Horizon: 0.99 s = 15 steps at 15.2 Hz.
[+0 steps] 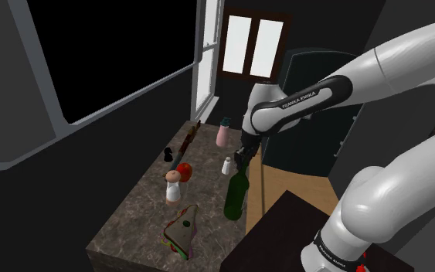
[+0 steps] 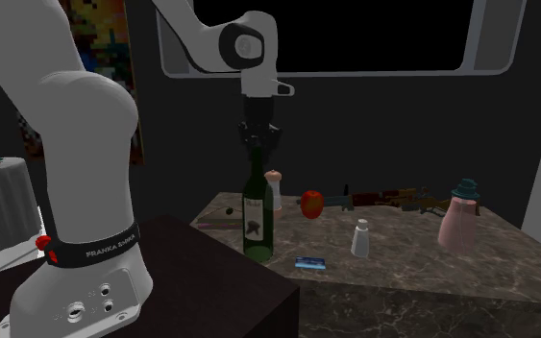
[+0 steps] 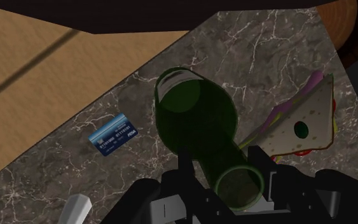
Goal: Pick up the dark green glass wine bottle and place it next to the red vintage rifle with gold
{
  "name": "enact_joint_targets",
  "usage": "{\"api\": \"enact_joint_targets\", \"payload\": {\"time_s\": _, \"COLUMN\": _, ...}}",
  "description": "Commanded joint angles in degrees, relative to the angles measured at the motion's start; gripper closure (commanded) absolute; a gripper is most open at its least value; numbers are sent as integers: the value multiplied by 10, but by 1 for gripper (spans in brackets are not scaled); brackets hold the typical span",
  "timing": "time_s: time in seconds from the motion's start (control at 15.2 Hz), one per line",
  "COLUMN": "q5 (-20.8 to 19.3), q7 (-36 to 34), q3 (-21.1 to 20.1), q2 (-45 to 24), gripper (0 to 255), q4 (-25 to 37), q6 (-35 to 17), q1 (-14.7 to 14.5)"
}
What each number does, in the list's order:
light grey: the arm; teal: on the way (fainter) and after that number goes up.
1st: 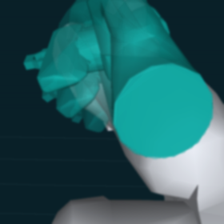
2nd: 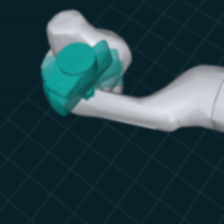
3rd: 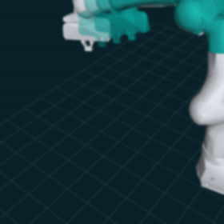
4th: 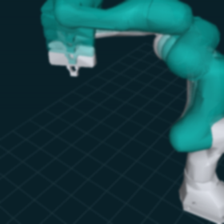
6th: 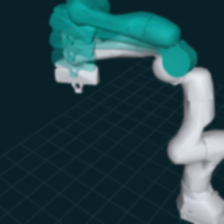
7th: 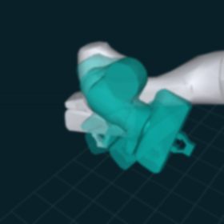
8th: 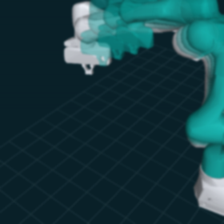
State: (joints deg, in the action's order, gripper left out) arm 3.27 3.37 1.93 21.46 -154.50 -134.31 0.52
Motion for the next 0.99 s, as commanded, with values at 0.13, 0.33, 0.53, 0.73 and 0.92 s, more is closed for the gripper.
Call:
{"api": "enact_joint_targets", "payload": {"time_s": 0.13, "q5": -3, "q7": -2, "q3": 0, "q2": 25, "gripper": 255, "q4": 16, "q6": 41, "q1": 2}}
{"api": "enact_joint_targets", "payload": {"time_s": 0.33, "q5": -4, "q7": -4, "q3": 0, "q2": 40, "gripper": 255, "q4": 29, "q6": 69, "q1": 3}}
{"api": "enact_joint_targets", "payload": {"time_s": 0.53, "q5": -6, "q7": -6, "q3": -1, "q2": 53, "gripper": 255, "q4": 44, "q6": 96, "q1": 3}}
{"api": "enact_joint_targets", "payload": {"time_s": 0.73, "q5": -7, "q7": -7, "q3": -1, "q2": 64, "gripper": 255, "q4": 59, "q6": 123, "q1": 4}}
{"api": "enact_joint_targets", "payload": {"time_s": 0.92, "q5": -8, "q7": -9, "q3": -1, "q2": 74, "gripper": 255, "q4": 76, "q6": 149, "q1": 4}}
